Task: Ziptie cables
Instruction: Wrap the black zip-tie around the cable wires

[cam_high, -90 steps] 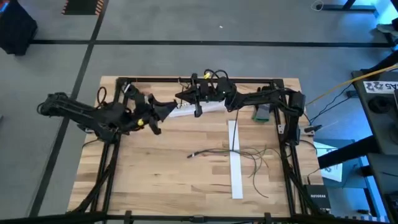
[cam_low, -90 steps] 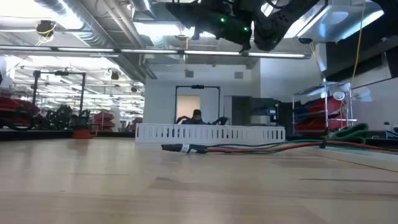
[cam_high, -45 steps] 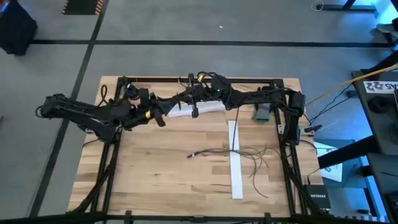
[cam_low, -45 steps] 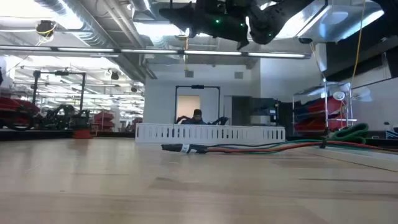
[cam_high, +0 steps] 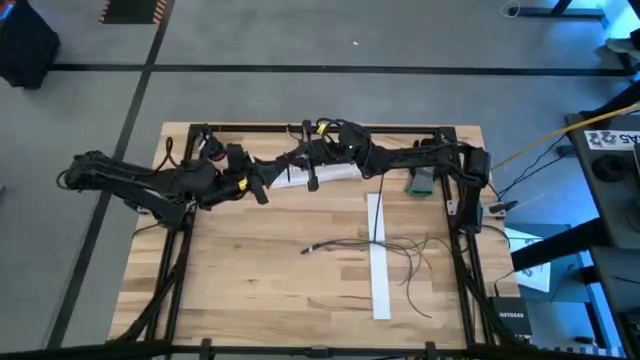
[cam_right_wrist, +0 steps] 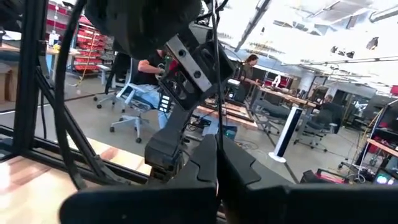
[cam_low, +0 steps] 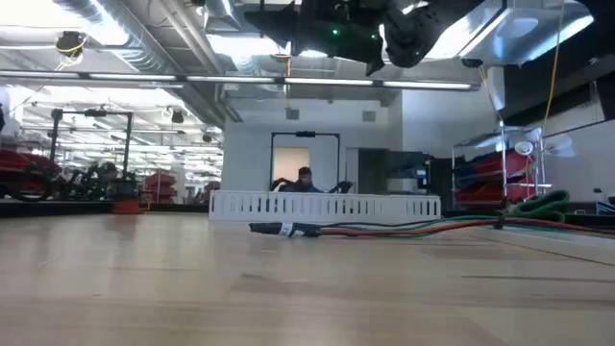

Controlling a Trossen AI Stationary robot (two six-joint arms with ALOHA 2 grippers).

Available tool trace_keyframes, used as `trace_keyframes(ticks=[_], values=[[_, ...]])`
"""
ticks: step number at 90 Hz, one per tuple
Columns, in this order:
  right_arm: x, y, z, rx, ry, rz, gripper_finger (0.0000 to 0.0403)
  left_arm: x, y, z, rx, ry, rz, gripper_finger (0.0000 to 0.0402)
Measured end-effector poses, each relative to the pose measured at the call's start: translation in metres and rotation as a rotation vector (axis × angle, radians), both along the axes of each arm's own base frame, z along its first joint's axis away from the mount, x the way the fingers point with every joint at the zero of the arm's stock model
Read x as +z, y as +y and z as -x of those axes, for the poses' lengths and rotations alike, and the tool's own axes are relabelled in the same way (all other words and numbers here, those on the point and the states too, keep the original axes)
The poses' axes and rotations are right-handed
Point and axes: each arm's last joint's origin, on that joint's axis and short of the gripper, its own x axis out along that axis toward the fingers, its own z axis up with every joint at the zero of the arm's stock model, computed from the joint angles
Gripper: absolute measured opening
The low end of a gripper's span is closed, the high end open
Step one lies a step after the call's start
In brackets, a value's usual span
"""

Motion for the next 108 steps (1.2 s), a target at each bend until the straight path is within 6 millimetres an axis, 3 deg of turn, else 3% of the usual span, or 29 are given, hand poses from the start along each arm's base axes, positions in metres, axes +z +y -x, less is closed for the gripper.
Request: trace_keyframes(ticks=[108], values=[[0.0, -0.0001, 0.0001, -0.004, -0.005, 0.026, 0.0, 0.004, 0.0073, 0.0043, 0.025, -0.042, 0.045, 0.0]])
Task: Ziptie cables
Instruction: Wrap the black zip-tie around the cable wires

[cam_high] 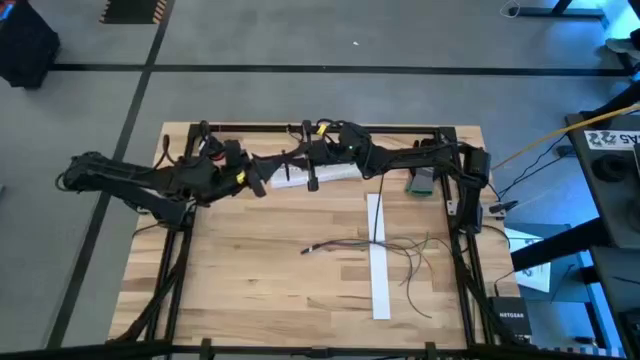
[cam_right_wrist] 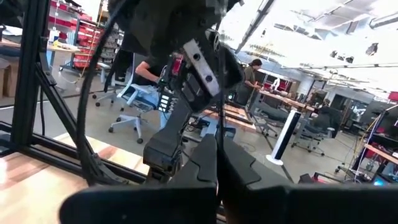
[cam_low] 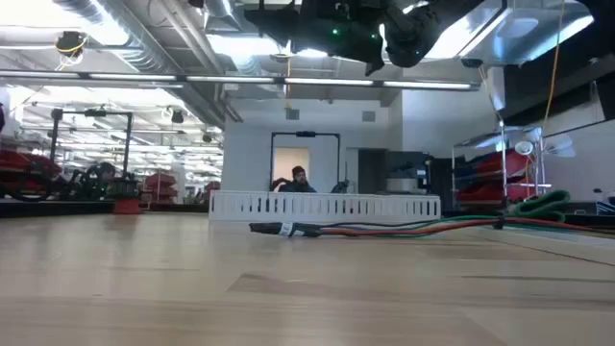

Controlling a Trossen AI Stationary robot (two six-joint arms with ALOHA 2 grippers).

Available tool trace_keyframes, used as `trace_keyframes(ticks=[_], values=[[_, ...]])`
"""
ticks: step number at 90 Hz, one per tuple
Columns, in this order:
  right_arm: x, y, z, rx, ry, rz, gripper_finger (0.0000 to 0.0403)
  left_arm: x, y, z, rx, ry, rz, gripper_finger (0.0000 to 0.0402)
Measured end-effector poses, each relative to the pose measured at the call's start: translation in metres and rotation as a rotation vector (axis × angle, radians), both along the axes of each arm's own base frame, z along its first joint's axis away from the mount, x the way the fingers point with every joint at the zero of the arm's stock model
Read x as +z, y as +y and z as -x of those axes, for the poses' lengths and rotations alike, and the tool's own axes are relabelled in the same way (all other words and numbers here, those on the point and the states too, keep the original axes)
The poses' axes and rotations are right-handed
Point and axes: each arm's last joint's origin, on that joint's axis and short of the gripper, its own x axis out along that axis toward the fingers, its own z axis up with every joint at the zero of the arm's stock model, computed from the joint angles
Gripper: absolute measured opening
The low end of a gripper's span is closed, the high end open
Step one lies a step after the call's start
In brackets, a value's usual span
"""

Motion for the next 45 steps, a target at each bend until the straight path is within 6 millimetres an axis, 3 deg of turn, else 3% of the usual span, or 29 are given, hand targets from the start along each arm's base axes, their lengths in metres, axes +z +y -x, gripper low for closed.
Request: trace_keyframes(ticks=[45], values=[[0.0012, 0.0064, -0.0011, 0.008, -0.015, 0.033, 0.0, -0.0075, 0.0033, -0.0007, 0.013, 0.059, 0.028, 0.0]])
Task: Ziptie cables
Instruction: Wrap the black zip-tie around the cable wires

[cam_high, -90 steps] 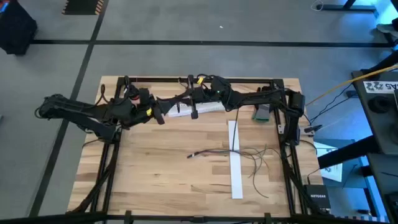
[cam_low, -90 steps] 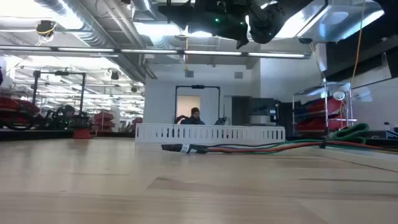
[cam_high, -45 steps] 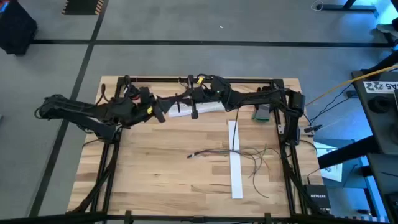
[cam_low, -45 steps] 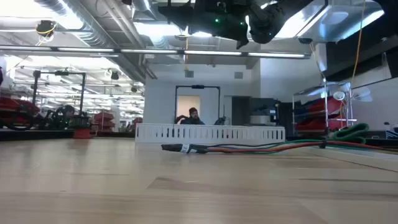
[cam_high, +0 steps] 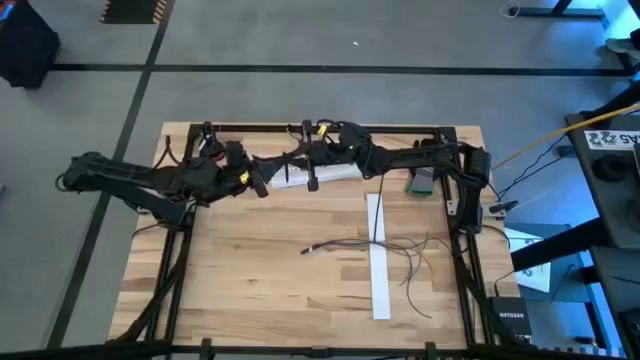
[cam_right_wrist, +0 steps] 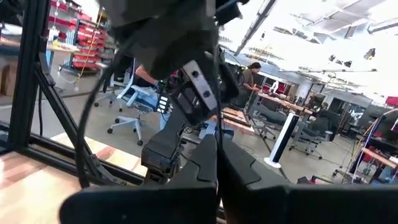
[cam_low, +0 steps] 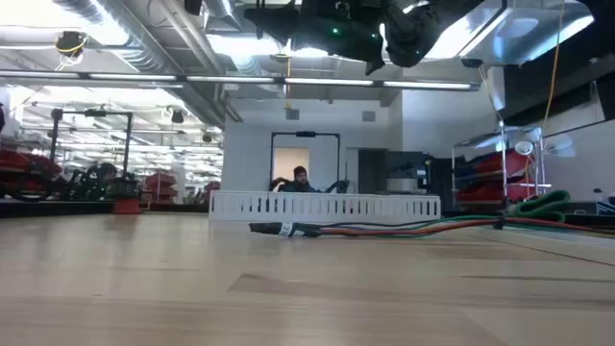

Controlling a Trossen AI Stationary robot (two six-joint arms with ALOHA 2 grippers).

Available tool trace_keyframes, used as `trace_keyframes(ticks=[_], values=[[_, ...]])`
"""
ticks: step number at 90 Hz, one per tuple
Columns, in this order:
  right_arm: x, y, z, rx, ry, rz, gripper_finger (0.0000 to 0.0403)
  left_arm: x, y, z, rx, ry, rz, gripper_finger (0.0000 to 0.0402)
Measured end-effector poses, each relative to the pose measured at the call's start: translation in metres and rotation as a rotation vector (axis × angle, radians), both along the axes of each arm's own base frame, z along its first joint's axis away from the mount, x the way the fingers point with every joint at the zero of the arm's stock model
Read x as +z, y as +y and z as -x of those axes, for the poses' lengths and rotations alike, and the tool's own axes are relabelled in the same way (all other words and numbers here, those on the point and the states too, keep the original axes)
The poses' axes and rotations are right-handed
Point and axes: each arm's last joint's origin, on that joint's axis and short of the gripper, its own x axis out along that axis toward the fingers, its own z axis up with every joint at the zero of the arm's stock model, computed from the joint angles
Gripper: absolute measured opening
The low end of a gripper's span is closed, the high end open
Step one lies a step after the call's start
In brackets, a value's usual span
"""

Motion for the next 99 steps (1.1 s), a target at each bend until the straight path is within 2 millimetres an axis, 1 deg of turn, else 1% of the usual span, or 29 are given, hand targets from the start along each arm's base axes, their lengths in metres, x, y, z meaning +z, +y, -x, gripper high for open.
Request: trace_keyframes(ticks=[12, 35, 72, 99], values=[[-0.0003, 0.0025, -0.0006, 0.004, -0.001, 0.015, 0.0, 0.003, -0.0004, 0.0001, -0.002, -0.031, 0.002, 0.0], [-0.0007, 0.0005, -0.0006, -0.025, 0.004, 0.004, 0.0, 0.0058, -0.006, 0.0005, -0.039, -0.048, -0.019, 0.0], [-0.0015, 0.0011, -0.0009, -0.024, 0.012, 0.004, 0.0, -0.0004, -0.0072, -0.0069, -0.047, -0.017, -0.023, 0.0], [-0.0002, 0.0012, -0.0007, -0.025, -0.001, 0.009, 0.0, 0.0042, -0.0062, -0.0018, -0.044, -0.035, -0.034, 0.0]])
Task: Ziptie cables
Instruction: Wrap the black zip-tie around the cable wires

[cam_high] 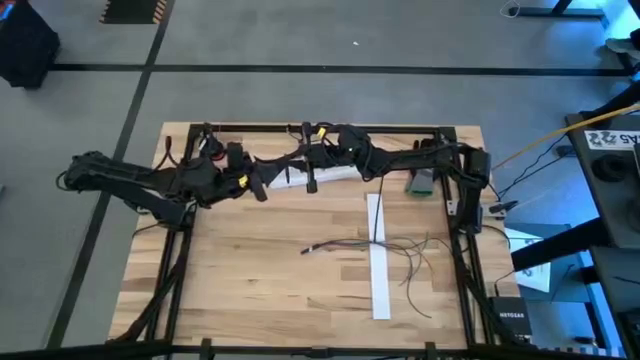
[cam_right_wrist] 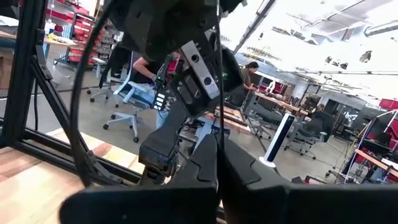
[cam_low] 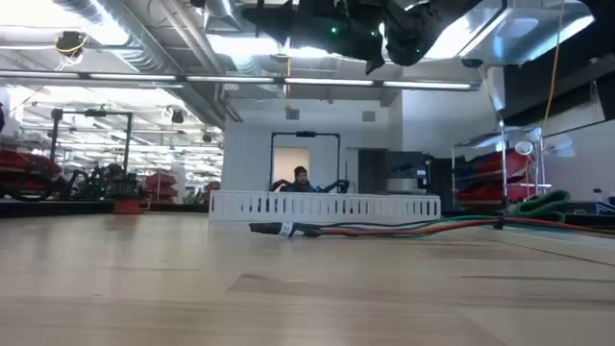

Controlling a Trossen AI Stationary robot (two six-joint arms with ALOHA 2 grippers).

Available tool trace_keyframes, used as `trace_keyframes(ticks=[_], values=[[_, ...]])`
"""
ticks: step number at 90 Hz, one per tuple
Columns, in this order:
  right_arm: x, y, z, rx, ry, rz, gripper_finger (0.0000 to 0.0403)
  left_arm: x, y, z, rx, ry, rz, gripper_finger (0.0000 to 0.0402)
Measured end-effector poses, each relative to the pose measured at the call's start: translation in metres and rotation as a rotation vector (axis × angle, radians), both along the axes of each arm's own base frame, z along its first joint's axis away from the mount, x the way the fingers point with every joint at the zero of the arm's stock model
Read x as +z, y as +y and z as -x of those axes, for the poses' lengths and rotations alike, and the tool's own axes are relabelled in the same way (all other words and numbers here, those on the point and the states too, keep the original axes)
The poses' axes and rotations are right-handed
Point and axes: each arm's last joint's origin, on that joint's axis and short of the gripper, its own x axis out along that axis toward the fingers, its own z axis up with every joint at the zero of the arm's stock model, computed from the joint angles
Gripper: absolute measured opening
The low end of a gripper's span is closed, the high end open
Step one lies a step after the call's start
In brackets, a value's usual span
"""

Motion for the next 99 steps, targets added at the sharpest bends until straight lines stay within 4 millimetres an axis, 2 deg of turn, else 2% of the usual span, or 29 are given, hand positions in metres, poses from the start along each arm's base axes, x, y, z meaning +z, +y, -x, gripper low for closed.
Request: trace_keyframes(ticks=[74, 99], values=[[-0.002, 0.0, -0.0003, 0.002, 0.021, -0.004, 0.0, -0.003, 0.0025, -0.0034, -0.01, 0.021, -0.009, 0.0], [0.0022, -0.0001, 0.0004, -0.006, -0.024, 0.007, 0.0, -0.0037, 0.0026, -0.0034, -0.01, 0.027, -0.005, 0.0]])
